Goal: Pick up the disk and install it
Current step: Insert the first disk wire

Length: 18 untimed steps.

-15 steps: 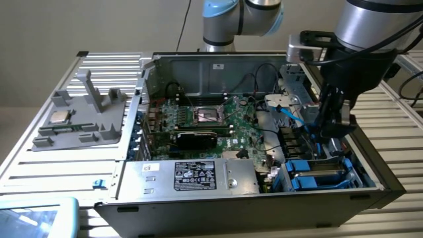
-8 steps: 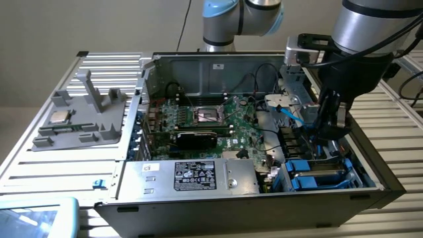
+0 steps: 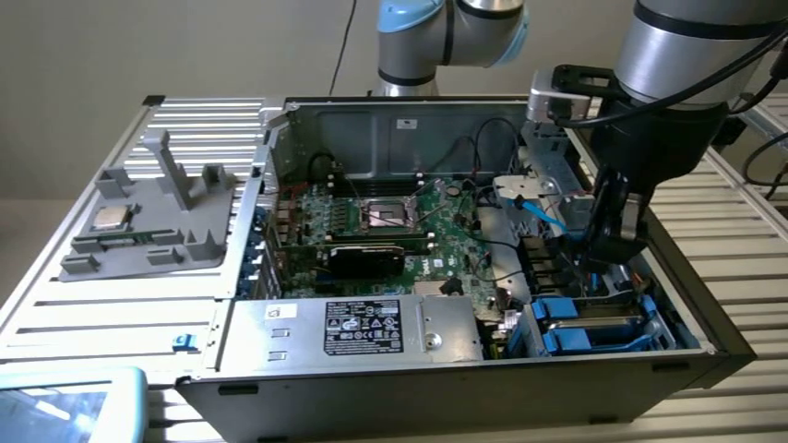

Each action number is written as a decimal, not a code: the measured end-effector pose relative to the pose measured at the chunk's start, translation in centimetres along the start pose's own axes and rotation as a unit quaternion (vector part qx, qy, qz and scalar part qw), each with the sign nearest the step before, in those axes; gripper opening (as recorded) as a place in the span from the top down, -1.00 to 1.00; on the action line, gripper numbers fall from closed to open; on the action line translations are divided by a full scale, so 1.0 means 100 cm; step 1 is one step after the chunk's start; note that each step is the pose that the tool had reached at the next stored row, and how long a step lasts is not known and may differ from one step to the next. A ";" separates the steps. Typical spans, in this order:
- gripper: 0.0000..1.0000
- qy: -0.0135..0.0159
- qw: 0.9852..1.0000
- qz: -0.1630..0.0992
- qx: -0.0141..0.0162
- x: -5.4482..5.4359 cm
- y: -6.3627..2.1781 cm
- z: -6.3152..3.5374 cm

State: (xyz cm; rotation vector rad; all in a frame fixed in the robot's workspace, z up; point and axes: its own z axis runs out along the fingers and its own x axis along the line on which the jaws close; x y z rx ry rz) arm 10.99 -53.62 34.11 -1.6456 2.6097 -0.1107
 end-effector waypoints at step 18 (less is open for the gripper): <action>-0.06 -0.001 1.000 0.008 0.002 0.000 -0.0006 -0.0066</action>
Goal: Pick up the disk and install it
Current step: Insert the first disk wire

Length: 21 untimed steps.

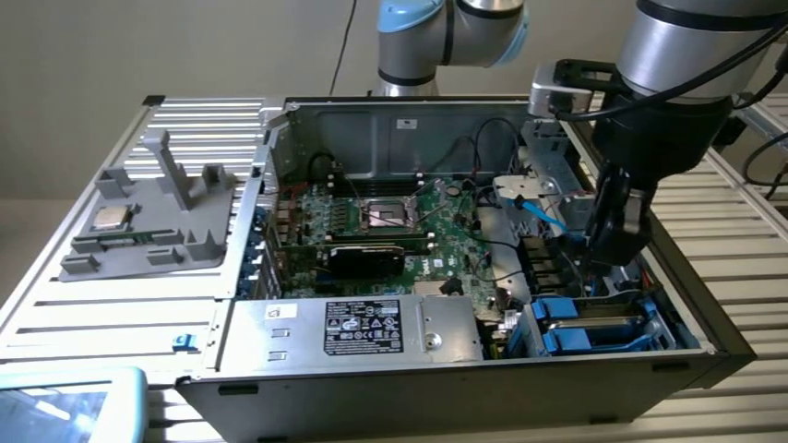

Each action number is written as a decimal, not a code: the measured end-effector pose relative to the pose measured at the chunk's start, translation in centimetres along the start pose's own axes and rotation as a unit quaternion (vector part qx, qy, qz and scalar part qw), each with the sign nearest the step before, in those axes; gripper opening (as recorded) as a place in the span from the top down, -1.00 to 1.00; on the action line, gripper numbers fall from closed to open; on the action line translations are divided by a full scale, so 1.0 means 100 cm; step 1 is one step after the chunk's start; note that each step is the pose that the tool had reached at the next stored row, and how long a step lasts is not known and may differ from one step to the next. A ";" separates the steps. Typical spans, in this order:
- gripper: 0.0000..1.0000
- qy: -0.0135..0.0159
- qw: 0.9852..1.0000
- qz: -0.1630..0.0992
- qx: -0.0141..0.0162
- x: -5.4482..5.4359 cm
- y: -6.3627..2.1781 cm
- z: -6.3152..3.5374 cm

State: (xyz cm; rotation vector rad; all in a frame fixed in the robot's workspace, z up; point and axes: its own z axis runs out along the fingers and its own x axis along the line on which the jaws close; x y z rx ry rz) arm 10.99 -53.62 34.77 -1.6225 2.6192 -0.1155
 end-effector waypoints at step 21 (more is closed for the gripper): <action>-0.06 0.000 1.000 0.000 -0.002 0.017 -0.0146 -0.0535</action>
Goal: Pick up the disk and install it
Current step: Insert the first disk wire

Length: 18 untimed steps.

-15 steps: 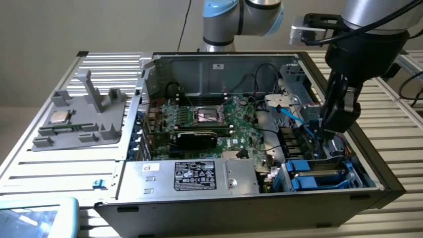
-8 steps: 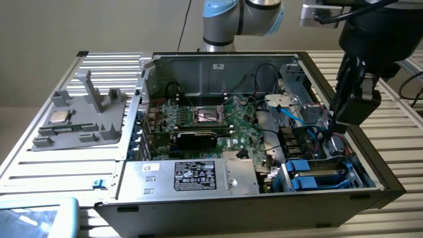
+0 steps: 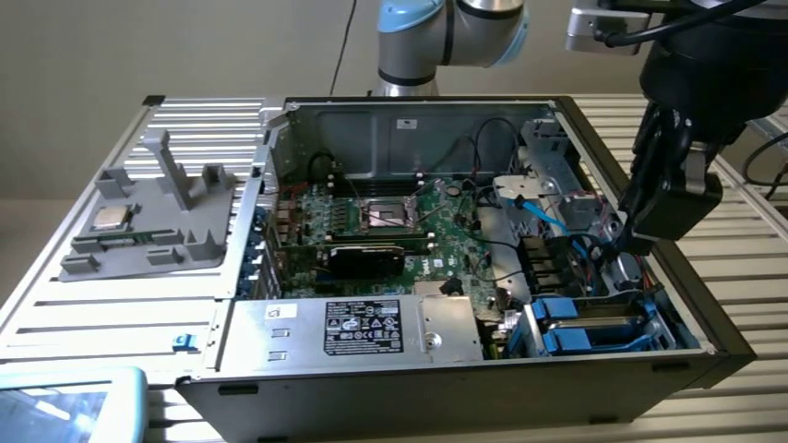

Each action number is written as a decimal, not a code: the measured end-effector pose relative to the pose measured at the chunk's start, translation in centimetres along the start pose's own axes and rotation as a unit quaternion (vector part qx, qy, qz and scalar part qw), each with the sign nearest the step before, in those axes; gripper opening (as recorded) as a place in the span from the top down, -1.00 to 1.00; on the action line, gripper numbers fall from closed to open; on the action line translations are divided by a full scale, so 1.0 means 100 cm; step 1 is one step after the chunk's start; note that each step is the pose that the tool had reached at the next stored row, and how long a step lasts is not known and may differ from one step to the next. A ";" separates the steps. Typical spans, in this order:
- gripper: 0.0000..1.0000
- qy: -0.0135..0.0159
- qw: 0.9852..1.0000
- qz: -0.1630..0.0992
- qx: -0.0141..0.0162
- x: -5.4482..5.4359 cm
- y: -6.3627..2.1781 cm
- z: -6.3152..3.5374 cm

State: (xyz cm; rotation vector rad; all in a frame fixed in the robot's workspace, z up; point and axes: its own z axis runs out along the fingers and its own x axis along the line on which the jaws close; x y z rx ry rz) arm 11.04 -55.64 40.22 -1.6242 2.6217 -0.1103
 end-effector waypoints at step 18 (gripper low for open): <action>-0.06 -0.003 1.000 -0.004 -0.001 0.010 -0.0042 0.0005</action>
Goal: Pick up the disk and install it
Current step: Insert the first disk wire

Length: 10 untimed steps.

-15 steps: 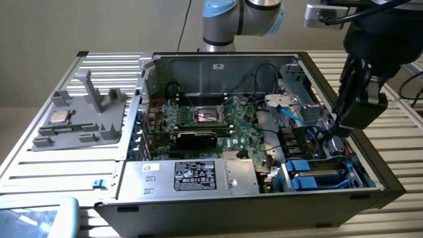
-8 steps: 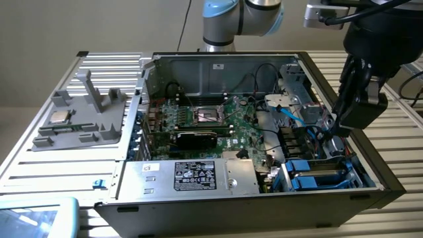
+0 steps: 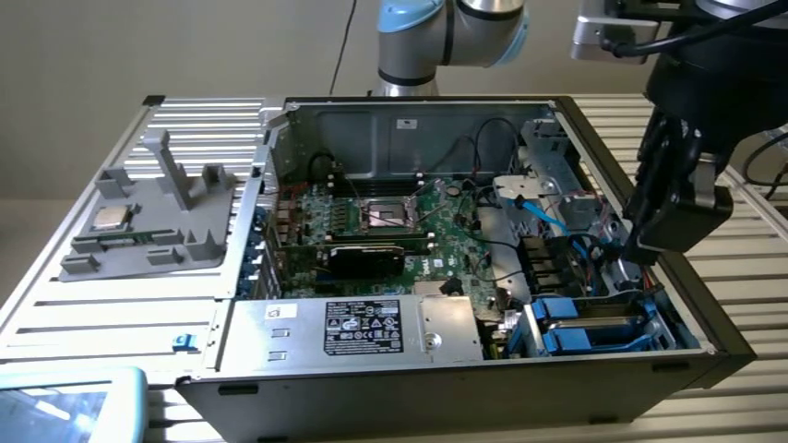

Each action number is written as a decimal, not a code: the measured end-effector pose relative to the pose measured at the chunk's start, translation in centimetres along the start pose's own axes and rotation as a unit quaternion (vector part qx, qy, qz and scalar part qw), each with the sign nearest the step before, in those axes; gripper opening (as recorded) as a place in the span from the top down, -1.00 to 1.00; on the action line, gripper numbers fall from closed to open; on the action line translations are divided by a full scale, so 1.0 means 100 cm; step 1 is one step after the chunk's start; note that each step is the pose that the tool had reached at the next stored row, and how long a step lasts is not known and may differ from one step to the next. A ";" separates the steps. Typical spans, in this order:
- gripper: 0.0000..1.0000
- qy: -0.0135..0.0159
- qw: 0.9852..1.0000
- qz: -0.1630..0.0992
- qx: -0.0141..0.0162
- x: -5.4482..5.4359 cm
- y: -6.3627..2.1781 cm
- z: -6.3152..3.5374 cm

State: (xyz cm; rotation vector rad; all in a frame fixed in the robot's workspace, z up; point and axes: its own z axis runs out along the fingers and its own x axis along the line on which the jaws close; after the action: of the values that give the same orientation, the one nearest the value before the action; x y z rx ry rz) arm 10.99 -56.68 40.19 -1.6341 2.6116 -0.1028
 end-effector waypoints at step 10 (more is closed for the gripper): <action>-0.06 -0.008 0.996 -0.086 -0.001 0.000 0.0001 0.0006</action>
State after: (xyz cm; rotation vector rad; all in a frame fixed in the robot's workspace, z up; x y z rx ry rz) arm 10.98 -56.69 40.13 -1.8495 2.4570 -0.0940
